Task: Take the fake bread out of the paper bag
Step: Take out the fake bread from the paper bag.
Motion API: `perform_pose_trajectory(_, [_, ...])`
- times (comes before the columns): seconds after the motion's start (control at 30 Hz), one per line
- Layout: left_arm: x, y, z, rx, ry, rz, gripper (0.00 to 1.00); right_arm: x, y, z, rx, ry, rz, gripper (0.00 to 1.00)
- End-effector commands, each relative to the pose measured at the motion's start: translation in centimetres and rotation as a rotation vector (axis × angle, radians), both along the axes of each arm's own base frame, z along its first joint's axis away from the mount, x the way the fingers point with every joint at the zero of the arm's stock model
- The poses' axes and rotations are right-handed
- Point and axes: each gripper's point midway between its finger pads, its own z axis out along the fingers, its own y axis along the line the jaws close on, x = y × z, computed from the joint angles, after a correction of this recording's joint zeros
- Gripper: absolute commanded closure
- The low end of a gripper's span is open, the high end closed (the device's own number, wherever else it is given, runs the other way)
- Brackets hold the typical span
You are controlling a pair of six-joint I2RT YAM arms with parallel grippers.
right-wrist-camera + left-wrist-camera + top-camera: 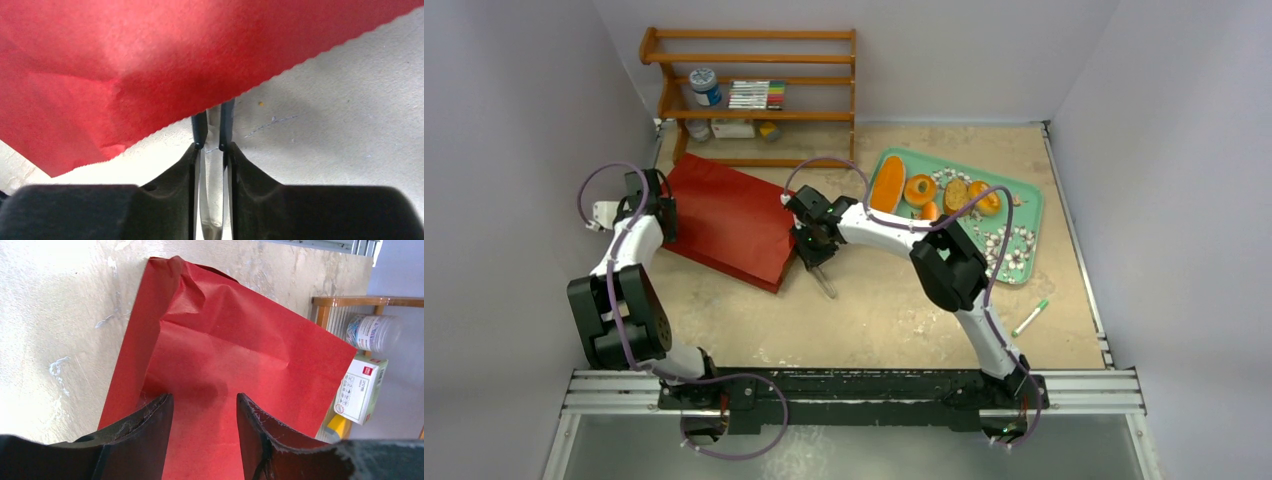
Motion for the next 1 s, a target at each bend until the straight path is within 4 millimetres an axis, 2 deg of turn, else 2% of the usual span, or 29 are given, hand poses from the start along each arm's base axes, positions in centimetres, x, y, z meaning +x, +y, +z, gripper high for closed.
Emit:
perform_pose_trajectory(0.0, [1.2,0.6,1.9,0.065,-0.023,-0.007,0.51,-0.3,-0.2,-0.8,0.005,0.028,0.017,0.83])
perform_pose_trajectory(0.27, [1.7,0.7,2.5,0.07,-0.041,0.0,0.51,-1.9,-2.1,0.5,0.02,0.031,0.022,0.95])
perform_pose_trajectory(0.37, [2.2,0.7,2.7,0.076,-0.041,-0.001,0.51,-3.3,-3.5,0.4,0.01,0.049,0.022,0.97])
perform_pose_trajectory(0.57, [3.8,0.9,3.6,0.095,-0.049,-0.01,0.51,-5.5,-6.1,1.6,0.016,0.043,0.018,1.0])
perform_pose_trajectory(0.77, [5.3,0.6,4.1,0.104,-0.043,-0.029,0.51,-7.6,-7.5,3.1,0.056,0.045,-0.006,1.0])
perform_pose_trajectory(0.9, [5.2,0.5,4.5,0.115,-0.043,-0.03,0.51,-6.8,-6.8,3.7,0.053,0.028,0.013,0.87])
perform_pose_trajectory(0.97, [4.8,0.7,4.8,0.124,-0.032,-0.024,0.51,-6.3,-6.3,3.2,0.025,0.038,0.038,0.82])
